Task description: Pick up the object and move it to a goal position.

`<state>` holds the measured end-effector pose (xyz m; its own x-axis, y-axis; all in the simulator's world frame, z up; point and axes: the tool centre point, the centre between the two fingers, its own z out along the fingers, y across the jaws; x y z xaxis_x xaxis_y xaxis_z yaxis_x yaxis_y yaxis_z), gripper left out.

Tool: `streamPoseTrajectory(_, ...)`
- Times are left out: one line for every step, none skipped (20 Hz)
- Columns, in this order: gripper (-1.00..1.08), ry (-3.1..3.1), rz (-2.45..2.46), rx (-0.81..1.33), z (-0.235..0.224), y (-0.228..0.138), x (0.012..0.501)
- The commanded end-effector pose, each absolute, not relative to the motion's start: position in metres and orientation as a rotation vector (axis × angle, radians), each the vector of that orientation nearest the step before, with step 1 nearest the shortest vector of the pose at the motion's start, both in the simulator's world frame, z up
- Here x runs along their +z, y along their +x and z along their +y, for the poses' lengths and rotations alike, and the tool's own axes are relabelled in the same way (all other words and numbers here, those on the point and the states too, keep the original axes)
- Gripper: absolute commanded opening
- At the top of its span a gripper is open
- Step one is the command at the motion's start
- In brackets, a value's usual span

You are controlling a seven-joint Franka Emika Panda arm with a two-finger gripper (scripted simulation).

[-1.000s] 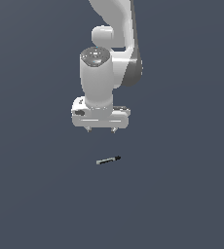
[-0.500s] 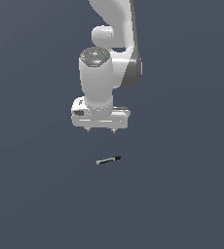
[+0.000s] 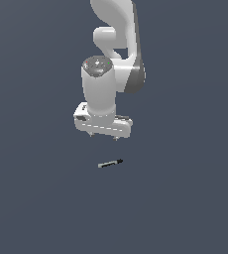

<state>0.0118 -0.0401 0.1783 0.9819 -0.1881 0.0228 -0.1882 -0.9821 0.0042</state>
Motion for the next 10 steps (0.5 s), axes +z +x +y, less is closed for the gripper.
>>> streamPoseTrajectory(1.0, 3.115, -0.384, 0.032, -0.039, 0.014, 0.173)
streamPoseTrajectory(1.0, 3.111, -0.424, 0.031, -0.038, 0.016, 0.17)
streamPoseTrajectory(1.0, 3.106, -0.466, 0.03, -0.038, 0.017, 0.168)
streamPoseTrajectory(1.0, 3.101, -0.509, 0.028, -0.037, 0.018, 0.165)
streamPoseTrajectory(1.0, 3.095, -0.551, 0.027, -0.036, 0.019, 0.162)
streamPoseTrajectory(1.0, 3.088, -0.593, 0.025, -0.036, 0.02, 0.159)
streamPoseTrajectory(1.0, 3.081, -0.636, 0.024, -0.035, 0.022, 0.157)
streamPoseTrajectory(1.0, 3.072, -0.678, 0.023, -0.035, 0.023, 0.154)
streamPoseTrajectory(1.0, 3.064, -0.72, 0.021, -0.034, 0.024, 0.151)
streamPoseTrajectory(1.0, 3.054, -0.762, 0.02, -0.034, 0.025, 0.148)
